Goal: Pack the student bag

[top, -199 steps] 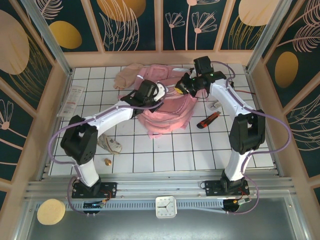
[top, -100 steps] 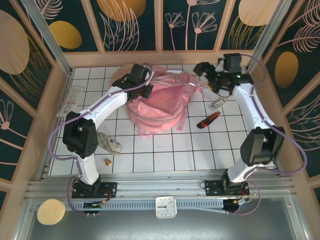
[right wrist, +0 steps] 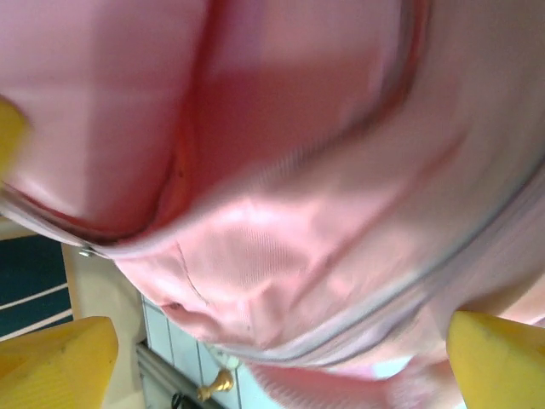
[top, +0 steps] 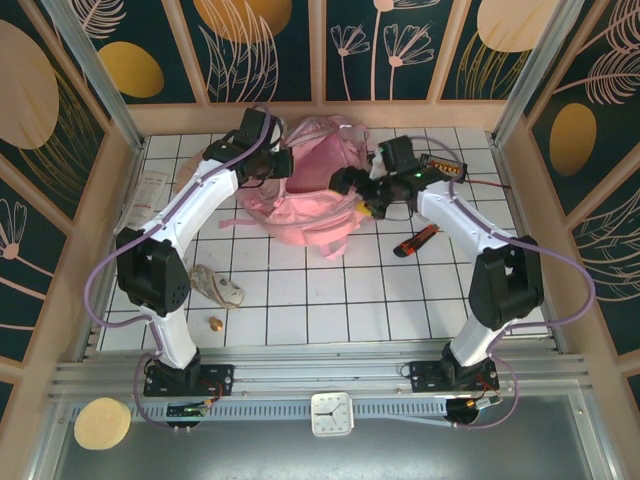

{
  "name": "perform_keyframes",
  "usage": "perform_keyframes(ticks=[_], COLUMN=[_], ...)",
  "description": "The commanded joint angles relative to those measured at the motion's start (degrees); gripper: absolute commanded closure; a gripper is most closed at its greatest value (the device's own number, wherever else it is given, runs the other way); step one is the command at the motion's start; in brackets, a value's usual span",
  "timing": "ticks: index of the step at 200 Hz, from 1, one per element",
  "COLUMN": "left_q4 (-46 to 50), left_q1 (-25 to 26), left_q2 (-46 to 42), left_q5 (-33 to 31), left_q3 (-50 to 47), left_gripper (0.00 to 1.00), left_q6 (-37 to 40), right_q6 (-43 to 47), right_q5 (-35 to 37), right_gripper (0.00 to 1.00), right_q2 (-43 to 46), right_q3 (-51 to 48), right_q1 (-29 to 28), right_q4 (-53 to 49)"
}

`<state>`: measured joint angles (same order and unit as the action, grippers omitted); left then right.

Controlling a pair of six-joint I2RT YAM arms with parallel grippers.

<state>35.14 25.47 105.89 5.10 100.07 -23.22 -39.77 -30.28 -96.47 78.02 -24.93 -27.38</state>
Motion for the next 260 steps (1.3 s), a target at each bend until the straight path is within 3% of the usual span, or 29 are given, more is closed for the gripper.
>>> perform_keyframes(ticks=[1,38,51,57,72,87,98,154,228,240,260], left_q4=[-11.55,-14.33,-15.07,-15.18,-14.48,-13.52,-13.51,-8.25,6.70,7.01,4.22], left_q1=[1.26,2.39,2.39,2.39,2.30,1.83,1.07,-2.42,-10.82,-10.85,-10.86], left_q2=[-1.08,-0.94,-1.13,-1.12,-0.94,-0.55,-0.52,-0.08,3.52,3.86,3.40], left_q5=[5.97,7.50,7.94,8.37,8.55,8.68,9.17,6.53,0.79,2.51,10.86], left_q3=[0.30,-0.63,-0.49,-0.07,2.06,4.33,5.18,10.14,28.42,29.25,25.18], left_gripper=[1.00,1.00,1.00,1.00,1.00,1.00,1.00,1.00,1.00,1.00,1.00], left_q6=[-6.57,-8.55,-9.40,-9.83,-10.09,-10.42,-11.07,-7.27,2.15,3.30,2.89], right_q6=[-7.61,-7.54,-6.53,-6.02,-4.67,-2.91,-1.61,3.06,3.74,3.50,2.86], right_q5=[0.02,5.59,8.39,9.05,10.40,13.21,14.88,20.91,19.42,17.35,13.12], right_gripper=[0.01,0.01,0.09,0.17,0.48,0.86,1.00,1.00,1.00,1.00,1.00], right_q2=[-3.15,-7.90,-8.47,-8.57,-8.65,-7.70,-7.23,-6.08,-5.45,-4.49,-2.04], right_q3=[-0.72,1.40,-0.50,-1.76,-4.73,-7.12,-7.87,-9.43,-11.57,-11.85,-11.58], right_q1=[-0.22,-0.85,-0.64,-0.36,0.62,1.49,2.26,5.06,7.26,6.97,6.22], right_q4=[1.10,1.13,1.68,2.22,2.63,2.66,1.89,-0.46,0.97,3.05,5.93])
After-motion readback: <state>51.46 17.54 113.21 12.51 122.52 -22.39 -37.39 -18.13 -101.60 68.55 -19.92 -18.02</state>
